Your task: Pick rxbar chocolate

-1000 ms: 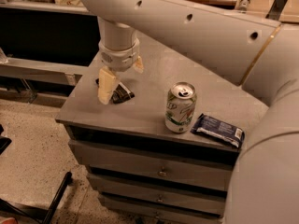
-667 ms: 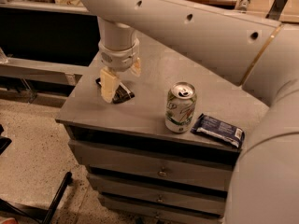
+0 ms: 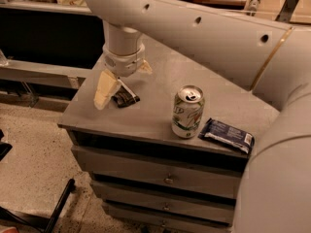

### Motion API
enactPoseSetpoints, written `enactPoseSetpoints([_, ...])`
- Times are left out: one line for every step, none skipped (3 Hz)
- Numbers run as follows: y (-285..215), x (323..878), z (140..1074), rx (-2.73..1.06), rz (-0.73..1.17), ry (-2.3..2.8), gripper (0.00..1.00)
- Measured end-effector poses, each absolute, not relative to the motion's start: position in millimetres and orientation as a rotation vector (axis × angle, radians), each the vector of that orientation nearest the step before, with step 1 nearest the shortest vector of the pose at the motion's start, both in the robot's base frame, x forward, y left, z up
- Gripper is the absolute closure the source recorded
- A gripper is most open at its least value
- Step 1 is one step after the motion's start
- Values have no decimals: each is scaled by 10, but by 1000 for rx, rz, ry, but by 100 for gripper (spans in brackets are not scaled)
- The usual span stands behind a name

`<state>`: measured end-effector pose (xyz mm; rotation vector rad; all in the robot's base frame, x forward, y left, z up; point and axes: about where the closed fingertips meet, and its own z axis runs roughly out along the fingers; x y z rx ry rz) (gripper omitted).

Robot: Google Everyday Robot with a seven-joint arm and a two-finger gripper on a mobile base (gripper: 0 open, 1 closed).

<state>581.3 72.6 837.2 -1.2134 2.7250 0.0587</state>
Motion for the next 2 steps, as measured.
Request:
enactPoseSetpoints([804, 5849, 8198, -1070, 109, 2797, 0])
enactPoseSetpoints([810, 5850, 8189, -1050, 112, 2805, 18])
